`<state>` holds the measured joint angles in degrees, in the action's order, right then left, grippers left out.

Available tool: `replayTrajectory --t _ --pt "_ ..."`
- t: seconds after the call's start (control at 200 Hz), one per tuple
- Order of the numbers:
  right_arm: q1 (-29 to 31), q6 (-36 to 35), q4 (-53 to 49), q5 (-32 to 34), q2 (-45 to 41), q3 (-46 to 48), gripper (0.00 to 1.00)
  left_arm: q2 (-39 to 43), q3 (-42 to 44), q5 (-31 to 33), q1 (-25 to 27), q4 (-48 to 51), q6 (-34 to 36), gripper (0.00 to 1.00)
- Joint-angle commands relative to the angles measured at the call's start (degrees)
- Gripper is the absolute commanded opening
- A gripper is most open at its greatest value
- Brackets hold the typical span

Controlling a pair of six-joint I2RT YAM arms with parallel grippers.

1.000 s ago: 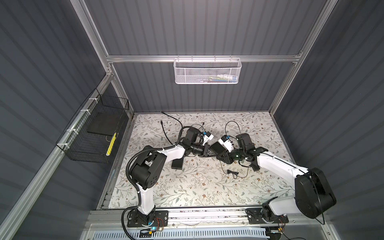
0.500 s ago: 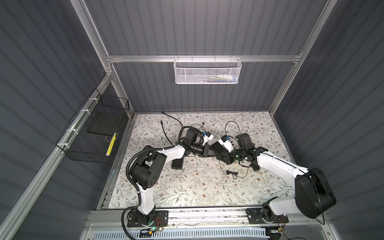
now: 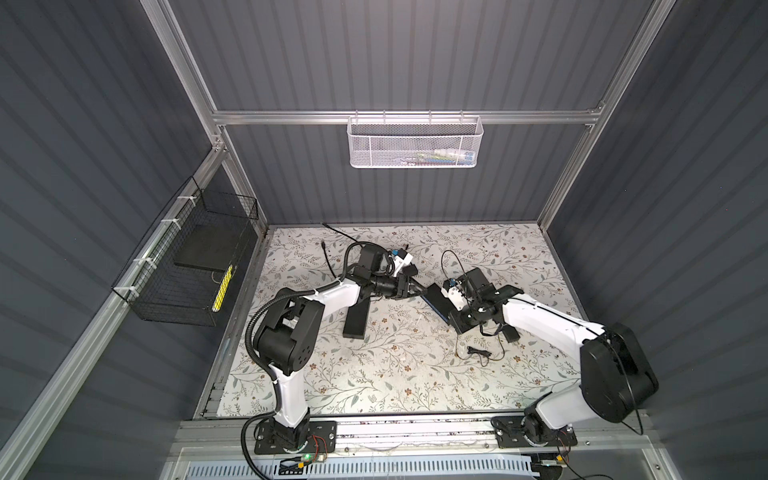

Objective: Insert the plug into the switch port

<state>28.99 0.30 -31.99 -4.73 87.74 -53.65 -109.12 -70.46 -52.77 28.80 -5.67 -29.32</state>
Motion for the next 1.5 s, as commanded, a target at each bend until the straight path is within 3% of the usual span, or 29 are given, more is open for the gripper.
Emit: replayTrajectory --t 0.0,0.305,1.086,1.496 --pt "0.7 -1.3 -4.6 10.1 2.8 -0.3 0.00 -3.2 -3.9 2.7 -0.2 4.7 3.9 0.47" --pt "-0.1 -5.8 1.7 12.0 3.7 3.8 0.00 -11.0 -9.7 3.2 -0.4 4.3 3.8 0.46" --pt "-2.4 -8.1 9.0 6.0 4.7 3.6 0.00 -22.7 -22.1 6.3 2.4 15.5 11.7 0.48" --pt "-3.2 -7.9 9.4 4.9 6.4 2.9 0.00 -23.4 -25.3 8.0 2.8 18.8 13.7 0.47"
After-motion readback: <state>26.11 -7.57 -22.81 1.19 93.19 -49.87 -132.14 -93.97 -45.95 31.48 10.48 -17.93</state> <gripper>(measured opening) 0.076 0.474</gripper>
